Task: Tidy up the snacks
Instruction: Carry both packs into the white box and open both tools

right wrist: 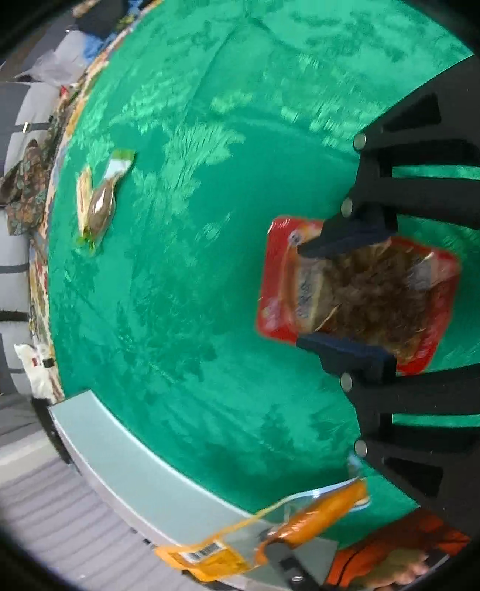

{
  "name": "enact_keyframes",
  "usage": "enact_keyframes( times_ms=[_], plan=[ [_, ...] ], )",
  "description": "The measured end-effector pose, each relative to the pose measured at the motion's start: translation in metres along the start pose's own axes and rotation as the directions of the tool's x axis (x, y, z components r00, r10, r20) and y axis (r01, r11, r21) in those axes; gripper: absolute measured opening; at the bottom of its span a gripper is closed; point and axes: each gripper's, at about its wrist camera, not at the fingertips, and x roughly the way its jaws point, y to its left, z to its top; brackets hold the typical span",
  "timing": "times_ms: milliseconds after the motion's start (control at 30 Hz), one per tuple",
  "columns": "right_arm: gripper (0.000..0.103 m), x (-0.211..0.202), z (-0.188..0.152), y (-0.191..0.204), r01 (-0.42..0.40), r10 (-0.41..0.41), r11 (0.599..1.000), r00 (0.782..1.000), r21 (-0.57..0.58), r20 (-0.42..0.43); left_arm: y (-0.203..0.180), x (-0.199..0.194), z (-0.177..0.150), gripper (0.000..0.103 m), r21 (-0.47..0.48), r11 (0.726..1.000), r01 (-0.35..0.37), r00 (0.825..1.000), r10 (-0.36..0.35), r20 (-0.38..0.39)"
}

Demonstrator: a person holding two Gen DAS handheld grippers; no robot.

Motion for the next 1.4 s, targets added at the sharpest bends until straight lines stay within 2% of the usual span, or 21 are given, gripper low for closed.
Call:
enact_keyframes(
  times_ms=[67,133,200,267,300,367,433,500,567,600,633,733,867,1000,1067,1133,1200,1300,1367,1400],
  plan=[
    [0.07,-0.012,-0.008,-0.006,0.017,-0.017,0.999,1.0,0.029,-0.011,0.001,0.0,0.0,0.035,-0.004,1.0,0.002,1.0,-0.002,-0.002],
    [0.072,-0.015,-0.017,-0.015,0.09,-0.084,0.99,0.995,0.11,-0.057,0.002,0.0,0.0,0.035,-0.016,1.0,0.007,1.0,-0.007,-0.001],
    [0.074,-0.009,-0.027,-0.026,0.059,-0.033,0.963,0.994,0.263,-0.102,0.003,0.001,0.0,0.035,-0.023,1.0,0.009,1.0,-0.009,0.001],
    [0.075,-0.012,-0.026,-0.02,0.077,-0.06,0.949,0.996,0.306,-0.062,0.005,0.001,-0.001,0.035,-0.026,1.0,0.011,1.0,-0.011,0.002],
    [0.078,-0.008,-0.023,-0.015,0.079,-0.057,0.946,0.995,0.314,-0.078,0.005,0.001,-0.001,0.035,-0.025,1.0,0.01,1.0,-0.01,0.001],
    [0.084,-0.001,-0.016,0.001,0.122,-0.103,0.957,0.991,0.263,-0.087,0.007,0.001,-0.001,0.035,-0.025,1.0,0.012,1.0,-0.012,0.001],
    [0.086,0.009,-0.015,0.023,0.202,-0.19,0.974,0.976,0.107,-0.11,0.008,0.001,-0.001,0.034,-0.029,0.999,0.013,1.0,-0.013,0.003],
    [0.083,0.007,-0.017,0.028,0.176,-0.173,0.984,0.981,0.037,-0.085,0.008,0.0,0.0,0.028,-0.033,0.999,0.027,1.0,-0.026,0.008],
    [0.06,0.0,-0.015,0.022,0.159,-0.155,0.987,0.984,0.036,-0.085,0.008,-0.002,0.002,0.021,-0.047,0.997,0.056,0.998,-0.055,0.017],
    [0.058,-0.005,-0.013,0.016,0.133,-0.127,0.989,0.987,0.059,-0.098,0.007,-0.005,0.003,0.02,-0.05,0.996,0.072,0.997,-0.071,0.026],
    [0.044,-0.007,-0.011,0.012,0.111,-0.103,0.99,0.989,0.082,-0.105,0.006,-0.008,0.004,0.019,-0.049,0.996,0.08,0.996,-0.079,0.031],
    [0.031,-0.024,-0.014,-0.005,0.023,-0.009,0.985,0.996,0.168,-0.087,0.002,-0.016,0.006,0.017,-0.046,0.993,0.106,0.994,-0.104,0.04],
    [0.028,-0.048,-0.017,-0.022,-0.087,0.099,0.96,0.994,0.266,-0.034,-0.002,-0.025,0.007,0.015,-0.052,0.992,0.114,0.992,-0.111,0.052],
    [0.027,-0.071,-0.021,-0.029,-0.186,0.187,0.932,0.982,0.311,0.027,-0.005,-0.042,0.012,0.015,-0.067,0.989,0.13,0.989,-0.124,0.082],
    [0.027,-0.084,-0.021,-0.029,-0.256,0.249,0.907,0.966,0.334,0.065,-0.005,-0.056,0.018,0.015,-0.082,0.986,0.145,0.985,-0.136,0.106],
    [0.027,-0.097,-0.016,-0.024,-0.342,0.324,0.871,0.94,0.354,0.111,-0.002,-0.071,0.027,0.015,-0.108,0.981,0.162,0.98,-0.147,0.135],
    [0.027,-0.109,-0.004,-0.013,-0.425,0.395,0.832,0.905,0.356,0.157,0.008,-0.098,0.042,0.015,-0.132,0.976,0.175,0.971,-0.149,0.186],
    [0.027,-0.127,0.024,0.021,-0.54,0.5,0.782,0.842,0.311,0.205,0.031,-0.135,0.065,0.015,-0.166,0.973,0.161,0.96,-0.116,0.253],
    [0.028,-0.137,0.05,0.061,-0.61,0.572,0.753,0.792,0.248,0.211,0.054,-0.164,0.082,0.015,-0.19,0.973,0.132,0.952,-0.071,0.298],
    [0.028,-0.138,0.059,0.08,-0.63,0.596,0.744,0.776,0.222,0.206,0.067,-0.178,0.09,0.015,-0.198,0.976,0.095,0.948,-0.028,0.317]
  ],
)
